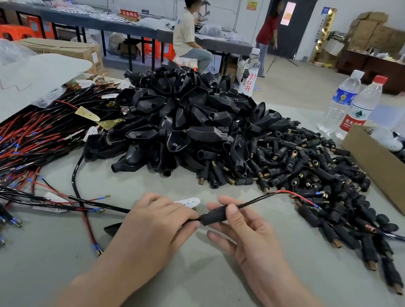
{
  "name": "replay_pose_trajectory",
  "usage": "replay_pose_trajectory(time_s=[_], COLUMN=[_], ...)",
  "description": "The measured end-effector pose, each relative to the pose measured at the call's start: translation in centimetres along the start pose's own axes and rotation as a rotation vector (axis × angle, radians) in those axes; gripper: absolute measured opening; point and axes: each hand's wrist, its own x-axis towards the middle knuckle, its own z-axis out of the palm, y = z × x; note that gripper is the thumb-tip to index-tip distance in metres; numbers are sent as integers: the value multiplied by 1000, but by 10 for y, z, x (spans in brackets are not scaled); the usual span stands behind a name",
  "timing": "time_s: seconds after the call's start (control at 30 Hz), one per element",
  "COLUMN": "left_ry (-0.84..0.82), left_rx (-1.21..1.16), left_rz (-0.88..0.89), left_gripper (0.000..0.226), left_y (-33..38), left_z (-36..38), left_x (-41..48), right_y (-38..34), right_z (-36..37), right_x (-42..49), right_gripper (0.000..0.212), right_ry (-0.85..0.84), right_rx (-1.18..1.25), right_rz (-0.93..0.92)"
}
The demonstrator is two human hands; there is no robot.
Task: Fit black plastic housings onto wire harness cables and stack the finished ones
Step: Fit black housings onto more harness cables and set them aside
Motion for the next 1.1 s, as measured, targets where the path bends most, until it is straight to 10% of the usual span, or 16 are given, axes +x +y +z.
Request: replay_pose_trajectory(time_s=[0.23, 0.77, 1.1], left_ry=[-199, -155, -123], left_rx=[-95, -189, -156], left_rz=[-243, -179, -220], left_gripper=[53, 36, 26], left_y=[-13, -3, -2], left_z=[-12, -11, -15], left_x=[-7, -3, -3], right_y=[-7, -6, -15], right_z=[-10, -5, -25], right_x=[3, -1, 7], right_gripper=[21, 33, 27], right_ry=[142, 83, 396], right_rx=[56, 64, -24], right_rz=[-68, -27, -174])
